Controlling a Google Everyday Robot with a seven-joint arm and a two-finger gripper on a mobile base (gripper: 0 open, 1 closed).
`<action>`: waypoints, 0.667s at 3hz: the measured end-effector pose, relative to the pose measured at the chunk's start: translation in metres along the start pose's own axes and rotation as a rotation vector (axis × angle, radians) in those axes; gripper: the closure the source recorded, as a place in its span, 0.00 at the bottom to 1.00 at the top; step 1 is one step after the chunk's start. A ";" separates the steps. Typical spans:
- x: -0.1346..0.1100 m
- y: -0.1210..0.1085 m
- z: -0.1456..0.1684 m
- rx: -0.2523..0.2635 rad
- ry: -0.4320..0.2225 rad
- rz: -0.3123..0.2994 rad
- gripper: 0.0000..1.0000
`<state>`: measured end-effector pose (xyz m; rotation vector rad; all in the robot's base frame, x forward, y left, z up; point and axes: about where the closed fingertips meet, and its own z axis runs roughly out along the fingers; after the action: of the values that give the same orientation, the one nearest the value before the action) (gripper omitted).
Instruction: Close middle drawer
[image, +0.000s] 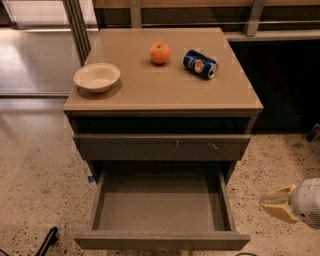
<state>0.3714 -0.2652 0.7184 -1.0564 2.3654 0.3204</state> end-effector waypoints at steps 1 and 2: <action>0.058 0.003 0.051 0.010 -0.054 0.134 1.00; 0.097 -0.013 0.107 0.037 -0.095 0.232 1.00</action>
Offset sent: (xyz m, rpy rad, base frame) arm 0.0135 -0.0408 -0.2343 0.2003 0.0055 -0.3368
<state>0.3658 -0.2900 0.5756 -0.7334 2.4013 0.3997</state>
